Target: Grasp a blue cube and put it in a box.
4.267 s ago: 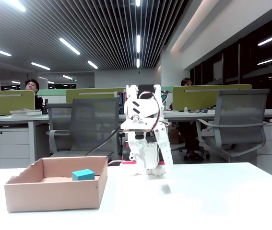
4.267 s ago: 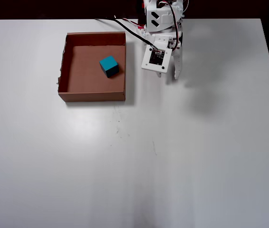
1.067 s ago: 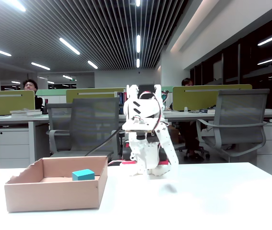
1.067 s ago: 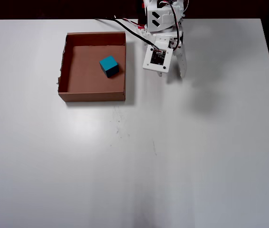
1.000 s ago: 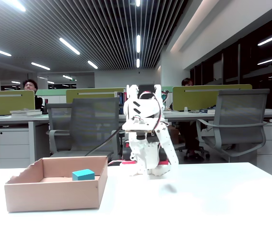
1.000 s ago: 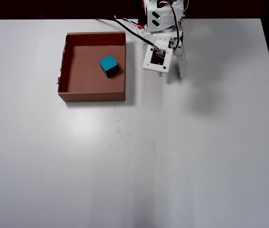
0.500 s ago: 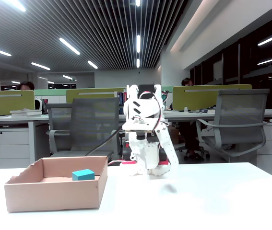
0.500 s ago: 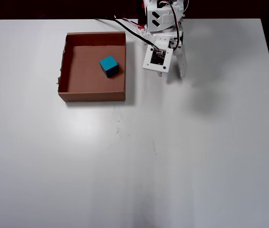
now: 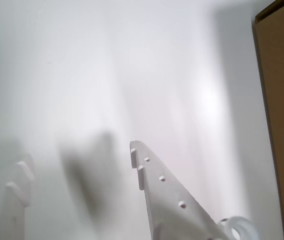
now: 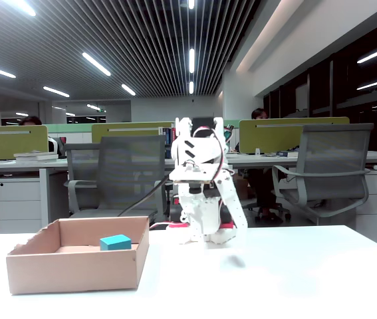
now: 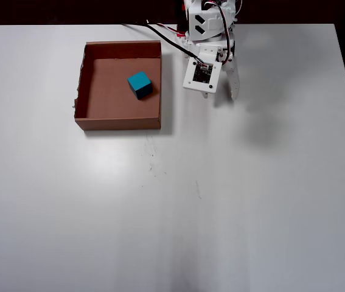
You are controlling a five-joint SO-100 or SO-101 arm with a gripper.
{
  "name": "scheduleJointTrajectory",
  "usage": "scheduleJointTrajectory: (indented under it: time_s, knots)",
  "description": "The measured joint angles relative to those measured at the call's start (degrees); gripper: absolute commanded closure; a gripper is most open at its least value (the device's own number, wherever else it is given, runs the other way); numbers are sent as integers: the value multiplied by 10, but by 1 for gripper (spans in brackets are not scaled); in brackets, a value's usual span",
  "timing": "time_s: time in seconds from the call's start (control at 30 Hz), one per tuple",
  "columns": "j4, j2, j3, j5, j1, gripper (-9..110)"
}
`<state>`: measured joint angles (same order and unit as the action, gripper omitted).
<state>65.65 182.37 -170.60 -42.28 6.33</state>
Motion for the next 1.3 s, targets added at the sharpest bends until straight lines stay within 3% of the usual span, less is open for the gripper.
scheduleJointTrajectory:
  time_s: [0.77,1.3]
  knots:
    - [-9,2,8,0,-83,77]
    - [3,-4,8,0,-32,77]
